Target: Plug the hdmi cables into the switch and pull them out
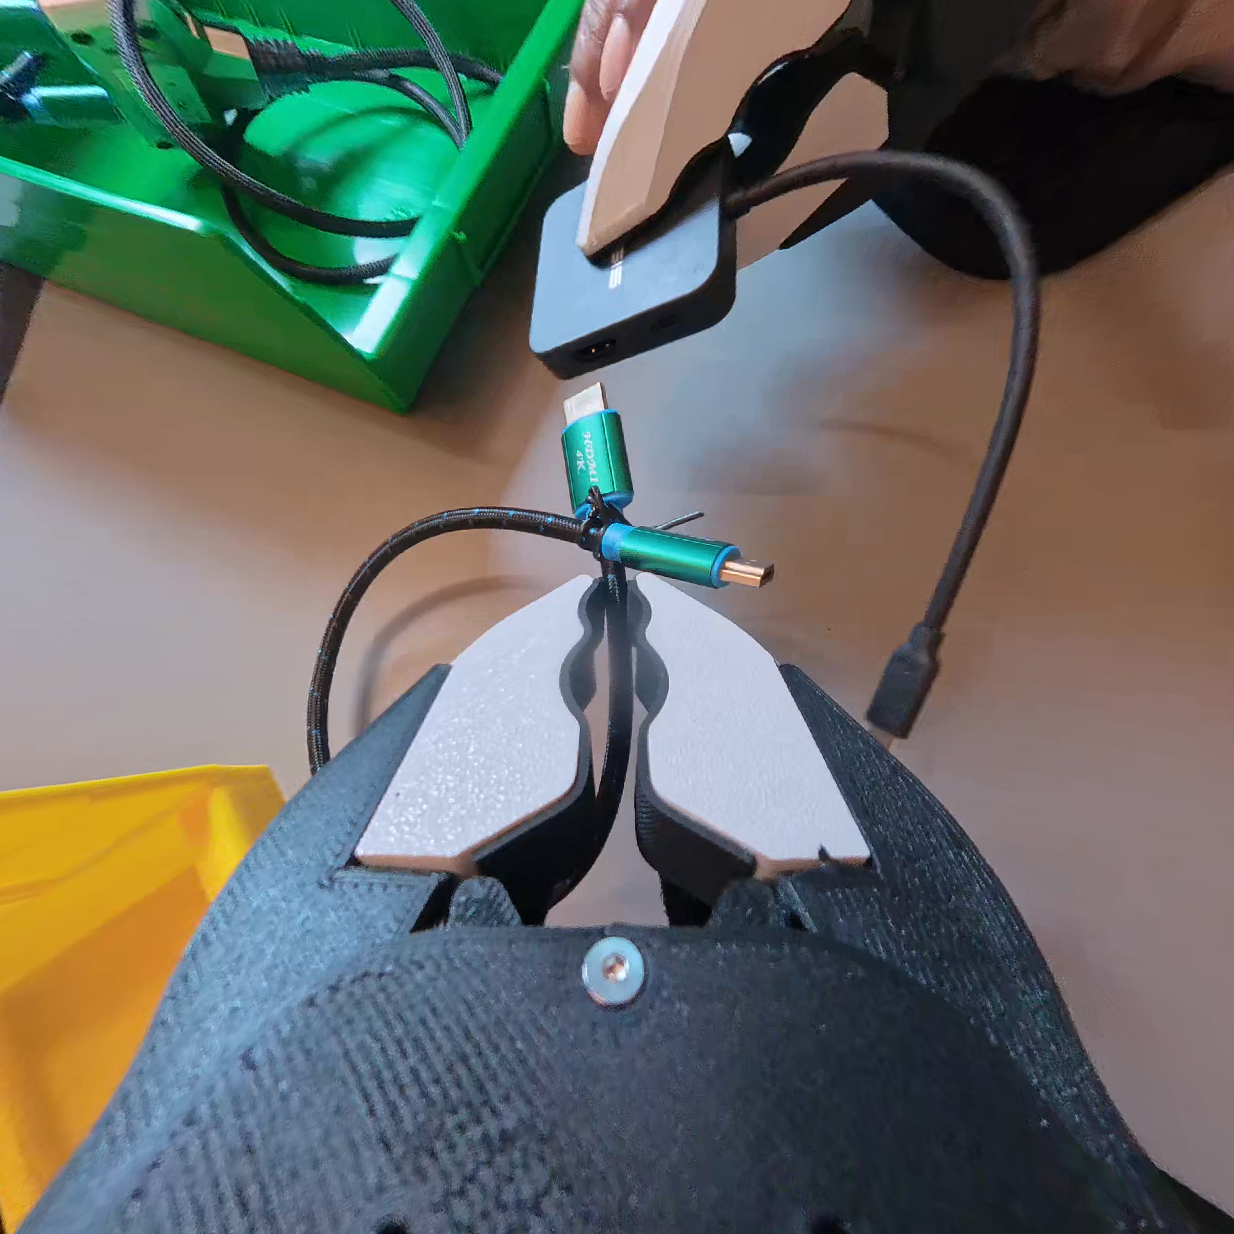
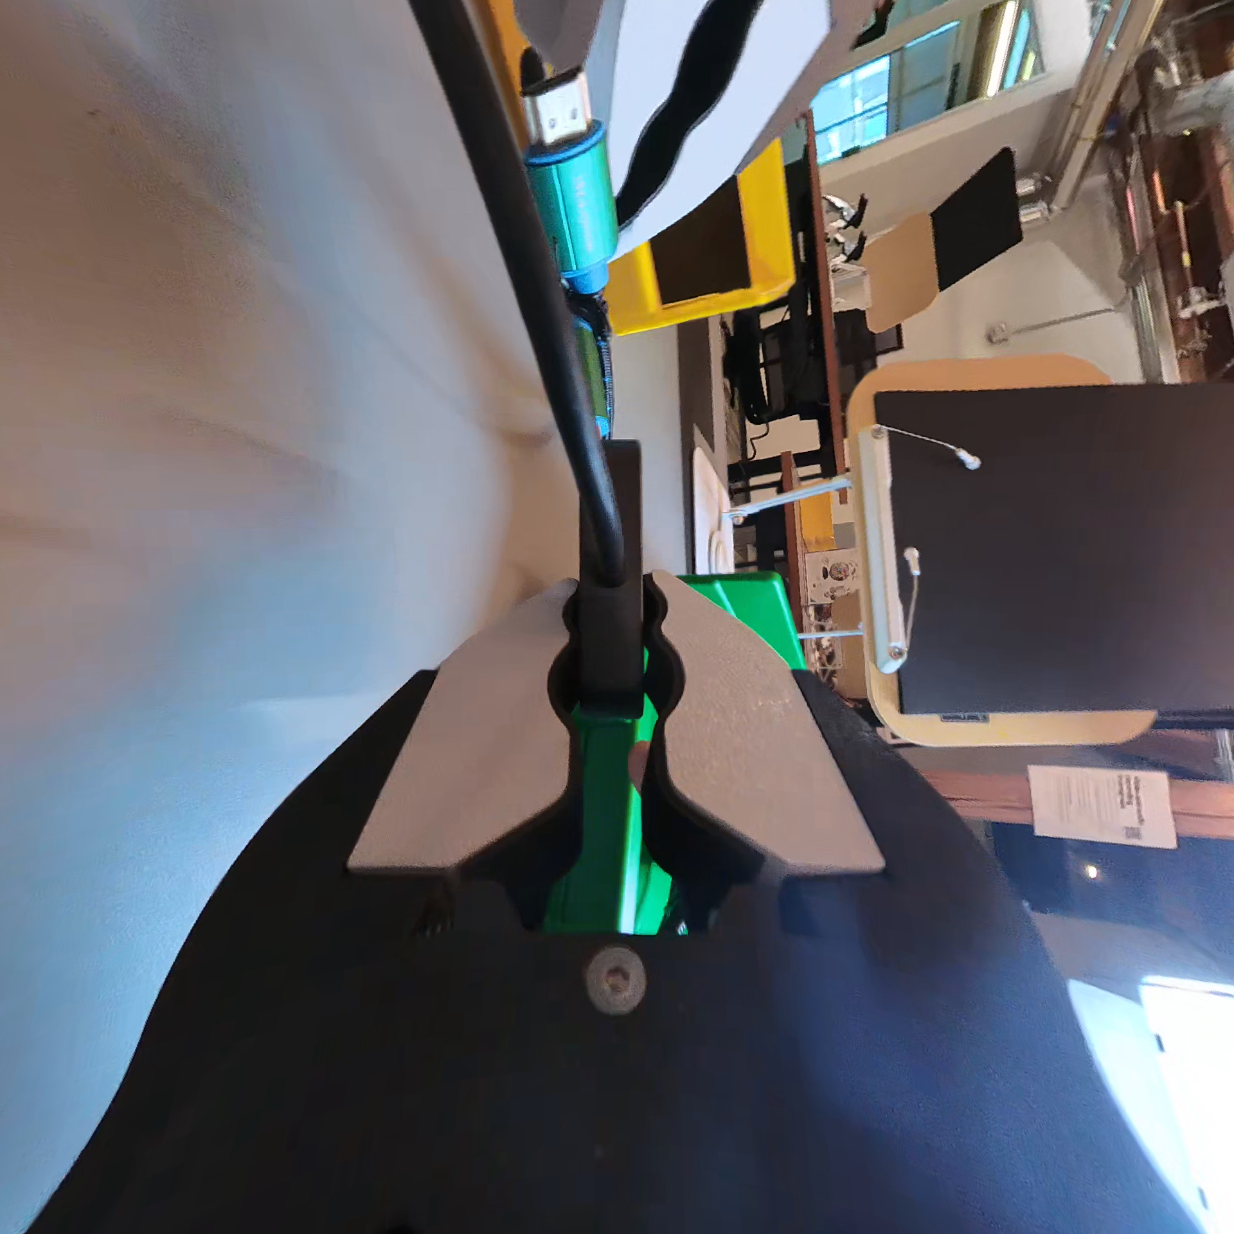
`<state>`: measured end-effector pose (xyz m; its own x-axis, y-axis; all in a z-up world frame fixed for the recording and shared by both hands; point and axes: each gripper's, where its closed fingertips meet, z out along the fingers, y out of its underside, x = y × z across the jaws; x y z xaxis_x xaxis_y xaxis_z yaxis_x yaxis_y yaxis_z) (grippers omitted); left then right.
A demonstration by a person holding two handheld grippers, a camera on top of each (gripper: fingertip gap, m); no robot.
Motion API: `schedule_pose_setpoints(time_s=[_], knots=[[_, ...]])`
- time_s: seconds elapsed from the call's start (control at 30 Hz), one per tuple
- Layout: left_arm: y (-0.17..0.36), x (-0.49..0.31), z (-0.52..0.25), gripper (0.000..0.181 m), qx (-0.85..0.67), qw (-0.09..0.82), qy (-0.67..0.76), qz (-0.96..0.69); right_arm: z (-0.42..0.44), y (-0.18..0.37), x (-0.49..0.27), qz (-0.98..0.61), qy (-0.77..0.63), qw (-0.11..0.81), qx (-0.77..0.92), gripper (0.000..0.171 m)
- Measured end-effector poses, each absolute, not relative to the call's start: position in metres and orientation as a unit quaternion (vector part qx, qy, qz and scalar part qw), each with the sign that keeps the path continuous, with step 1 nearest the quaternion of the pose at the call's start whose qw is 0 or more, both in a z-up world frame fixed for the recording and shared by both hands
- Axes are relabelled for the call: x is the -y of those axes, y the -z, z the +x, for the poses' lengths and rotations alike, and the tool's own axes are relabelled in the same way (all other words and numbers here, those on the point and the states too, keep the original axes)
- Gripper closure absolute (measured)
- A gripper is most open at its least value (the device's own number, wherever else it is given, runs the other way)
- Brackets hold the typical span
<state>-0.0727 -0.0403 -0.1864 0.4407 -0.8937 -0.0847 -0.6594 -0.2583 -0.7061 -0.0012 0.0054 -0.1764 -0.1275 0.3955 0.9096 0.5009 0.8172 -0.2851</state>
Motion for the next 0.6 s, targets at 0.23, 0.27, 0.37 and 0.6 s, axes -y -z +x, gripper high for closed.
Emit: schedule_pose_setpoints(time_s=[0.23, 0.27, 0.37, 0.6], knots=[[0.2, 0.057, -0.073, 0.174, -0.522, 0.338, 0.178, -0.763, -0.014, 0.194, 0.01, -0.285, 0.024, 0.57, 0.77, 0.157], [0.199, 0.06, -0.073, 0.174, -0.529, 0.339, 0.185, -0.756, -0.015, 0.193, 0.012, -0.286, 0.014, 0.572, 0.769, 0.157], [0.197, 0.068, -0.074, 0.174, -0.544, 0.337, 0.204, -0.741, -0.016, 0.19, 0.022, -0.289, -0.027, 0.572, 0.767, 0.157], [0.188, 0.088, -0.073, 0.174, -0.583, 0.339, 0.271, -0.687, -0.015, 0.184, 0.047, -0.27, -0.094, 0.559, 0.779, 0.157]])
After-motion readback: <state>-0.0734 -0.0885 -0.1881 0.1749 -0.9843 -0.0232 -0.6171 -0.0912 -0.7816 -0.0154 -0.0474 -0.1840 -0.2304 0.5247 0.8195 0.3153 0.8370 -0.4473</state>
